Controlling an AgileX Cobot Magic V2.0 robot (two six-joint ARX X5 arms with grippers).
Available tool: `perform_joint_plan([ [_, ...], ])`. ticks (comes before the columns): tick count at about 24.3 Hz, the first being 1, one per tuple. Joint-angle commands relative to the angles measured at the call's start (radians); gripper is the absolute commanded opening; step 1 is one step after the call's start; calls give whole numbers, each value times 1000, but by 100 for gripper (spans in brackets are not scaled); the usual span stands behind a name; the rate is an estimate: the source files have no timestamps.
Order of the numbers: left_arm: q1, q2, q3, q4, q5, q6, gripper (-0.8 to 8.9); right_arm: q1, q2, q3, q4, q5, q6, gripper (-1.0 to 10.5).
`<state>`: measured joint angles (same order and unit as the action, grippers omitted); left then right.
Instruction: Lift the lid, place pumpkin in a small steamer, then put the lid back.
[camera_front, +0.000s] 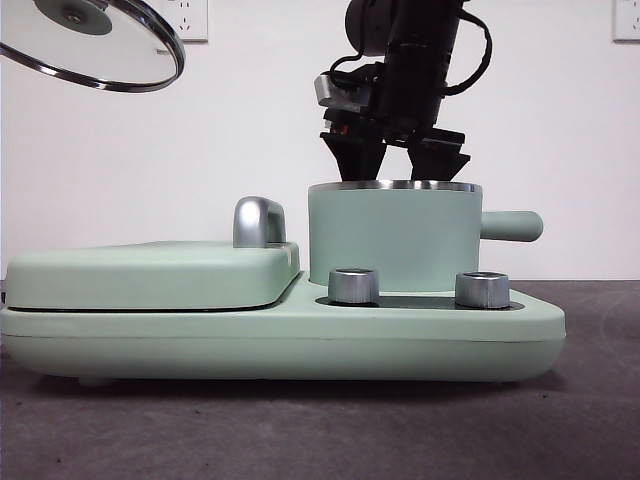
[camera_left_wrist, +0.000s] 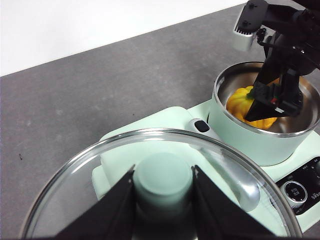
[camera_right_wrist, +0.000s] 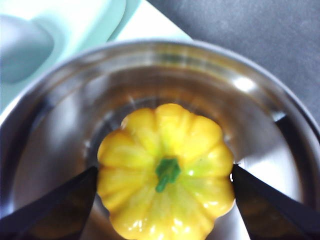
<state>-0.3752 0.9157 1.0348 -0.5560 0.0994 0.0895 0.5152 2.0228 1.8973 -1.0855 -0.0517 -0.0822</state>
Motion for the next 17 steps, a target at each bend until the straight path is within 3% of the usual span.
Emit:
perform_joint_plan([
  [1, -2, 6, 15, 32, -3, 7, 10, 6, 30, 29, 8, 1, -11, 368],
  [11, -2, 7, 15, 32, -3, 7, 10, 14, 76, 29, 8, 0, -12, 370],
  [14, -2, 7, 15, 32, -3, 7, 10, 18, 75, 29, 1, 0, -12, 467],
  [17, -2, 7, 15, 32, -3, 7, 10, 19, 69, 32, -15, 1, -12, 468],
])
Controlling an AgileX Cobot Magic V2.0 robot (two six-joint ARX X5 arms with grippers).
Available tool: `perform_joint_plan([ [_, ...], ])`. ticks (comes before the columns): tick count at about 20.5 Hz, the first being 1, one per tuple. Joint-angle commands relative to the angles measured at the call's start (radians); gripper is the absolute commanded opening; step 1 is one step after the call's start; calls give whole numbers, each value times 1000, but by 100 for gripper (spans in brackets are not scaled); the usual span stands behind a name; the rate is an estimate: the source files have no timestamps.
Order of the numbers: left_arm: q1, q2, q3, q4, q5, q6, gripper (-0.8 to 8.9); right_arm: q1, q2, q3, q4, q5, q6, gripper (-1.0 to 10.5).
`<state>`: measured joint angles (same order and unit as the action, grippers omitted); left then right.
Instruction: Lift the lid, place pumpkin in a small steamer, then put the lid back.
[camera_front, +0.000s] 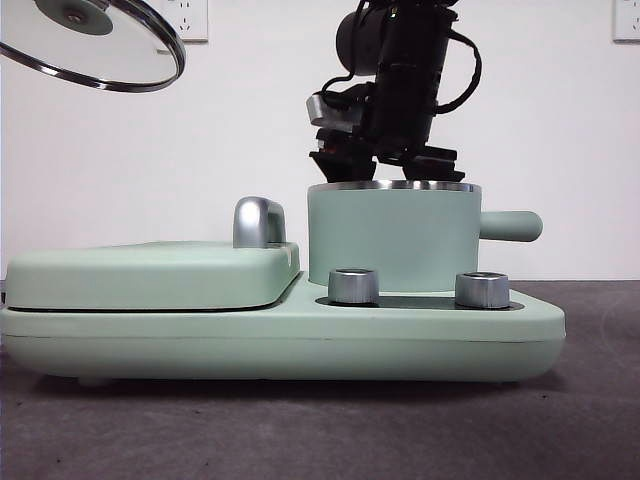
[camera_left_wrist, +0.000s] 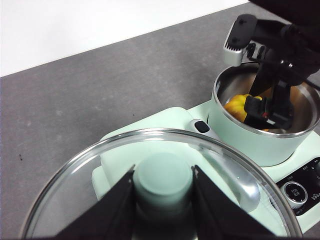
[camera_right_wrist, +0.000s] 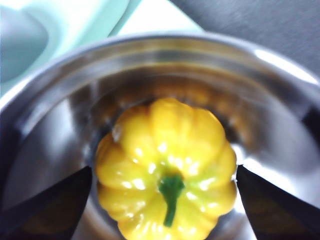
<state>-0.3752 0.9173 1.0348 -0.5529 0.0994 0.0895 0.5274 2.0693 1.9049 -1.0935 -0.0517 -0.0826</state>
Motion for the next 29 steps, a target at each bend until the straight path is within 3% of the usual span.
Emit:
perform_joint_plan([
  [1, -2, 5, 15, 29, -3, 7, 10, 8, 19, 31, -14, 1, -11, 468],
  [9, -2, 5, 15, 29, -3, 7, 10, 8, -179, 57, -20, 9, 40, 462],
  [14, -2, 5, 15, 29, -2, 7, 10, 35, -321, 16, 39, 61, 46, 428],
  [22, -2, 5, 15, 29, -2, 7, 10, 55, -696, -449, 337, 74, 112, 426],
  [29, -2, 5, 15, 29, 60, 7, 9, 68, -1087, -824, 400, 136, 219, 425],
])
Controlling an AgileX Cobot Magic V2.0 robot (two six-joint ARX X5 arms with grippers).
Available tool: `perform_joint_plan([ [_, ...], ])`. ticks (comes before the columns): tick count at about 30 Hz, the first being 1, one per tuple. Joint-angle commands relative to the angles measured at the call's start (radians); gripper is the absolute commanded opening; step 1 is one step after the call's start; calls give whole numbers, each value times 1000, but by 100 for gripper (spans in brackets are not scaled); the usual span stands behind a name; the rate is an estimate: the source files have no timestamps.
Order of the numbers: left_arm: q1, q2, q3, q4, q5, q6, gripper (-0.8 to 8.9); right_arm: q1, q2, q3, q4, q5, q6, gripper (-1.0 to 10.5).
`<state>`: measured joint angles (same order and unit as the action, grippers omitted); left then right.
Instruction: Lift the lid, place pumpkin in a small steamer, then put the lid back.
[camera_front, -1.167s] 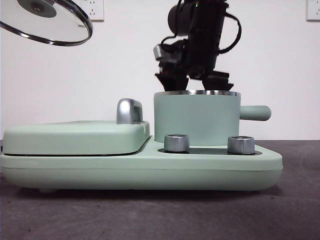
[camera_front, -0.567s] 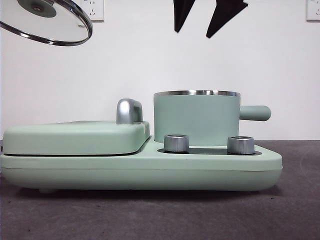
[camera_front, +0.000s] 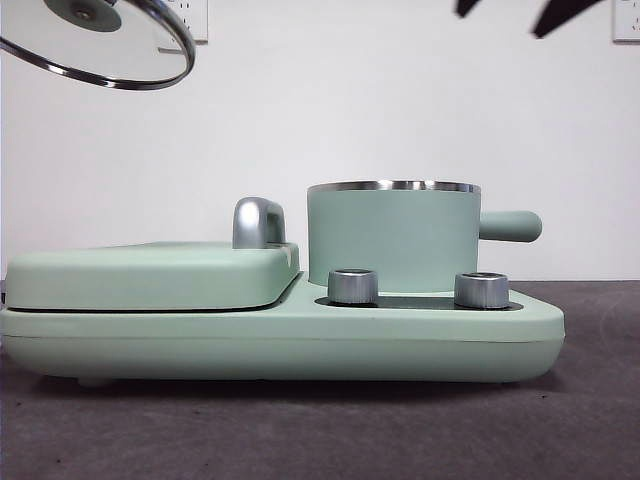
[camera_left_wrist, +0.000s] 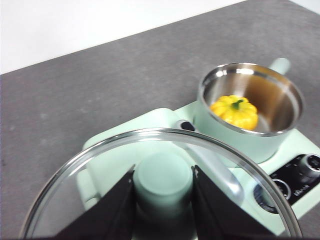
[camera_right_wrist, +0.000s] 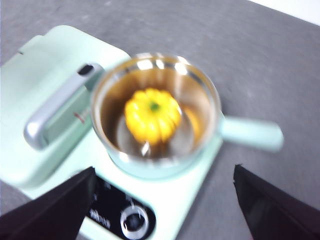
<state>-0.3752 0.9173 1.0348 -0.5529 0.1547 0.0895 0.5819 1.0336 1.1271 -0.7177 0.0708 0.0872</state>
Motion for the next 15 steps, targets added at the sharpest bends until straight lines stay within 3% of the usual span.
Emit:
perform_joint_plan([
  [1, -3, 5, 15, 29, 6, 6, 9, 21, -115, -106, 48, 16, 72, 425],
  [6, -3, 6, 15, 28, 11, 6, 9, 42, -274, -247, 81, 15, 114, 425],
  [11, -3, 27, 15, 29, 158, 7, 9, 52, -377, -335, 47, 8, 165, 425],
  [15, -19, 65, 15, 31, 169, 35, 9, 52, -410, -357, 43, 5, 195, 425],
])
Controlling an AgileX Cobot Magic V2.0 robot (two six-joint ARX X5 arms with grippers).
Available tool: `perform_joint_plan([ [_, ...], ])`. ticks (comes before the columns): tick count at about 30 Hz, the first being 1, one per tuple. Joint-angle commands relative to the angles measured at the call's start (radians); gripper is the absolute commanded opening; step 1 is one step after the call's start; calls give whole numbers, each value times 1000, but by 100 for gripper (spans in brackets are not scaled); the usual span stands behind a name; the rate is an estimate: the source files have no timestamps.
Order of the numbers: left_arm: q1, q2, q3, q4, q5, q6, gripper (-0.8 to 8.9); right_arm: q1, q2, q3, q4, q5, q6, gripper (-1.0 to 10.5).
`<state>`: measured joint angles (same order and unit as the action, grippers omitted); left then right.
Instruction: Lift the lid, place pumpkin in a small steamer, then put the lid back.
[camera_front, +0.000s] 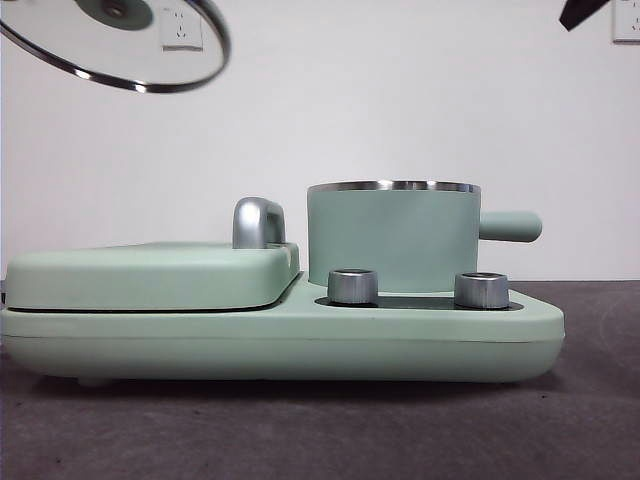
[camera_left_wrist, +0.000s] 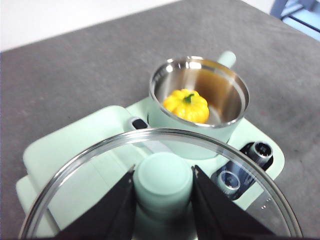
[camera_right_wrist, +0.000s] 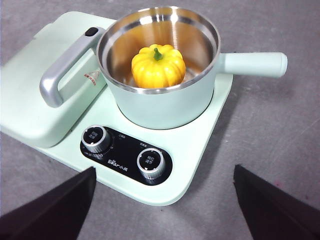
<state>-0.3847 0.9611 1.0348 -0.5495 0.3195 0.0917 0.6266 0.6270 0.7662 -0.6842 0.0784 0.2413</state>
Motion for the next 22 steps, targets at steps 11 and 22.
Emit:
perform_joint_plan([
  [11, -129, 197, 15, 293, 3, 47, 9, 7, -2, 4, 10, -10, 43, 425],
  [22, -220, 388, 15, 629, 3, 57, 8, 7, -2, 4, 10, -10, 40, 425],
])
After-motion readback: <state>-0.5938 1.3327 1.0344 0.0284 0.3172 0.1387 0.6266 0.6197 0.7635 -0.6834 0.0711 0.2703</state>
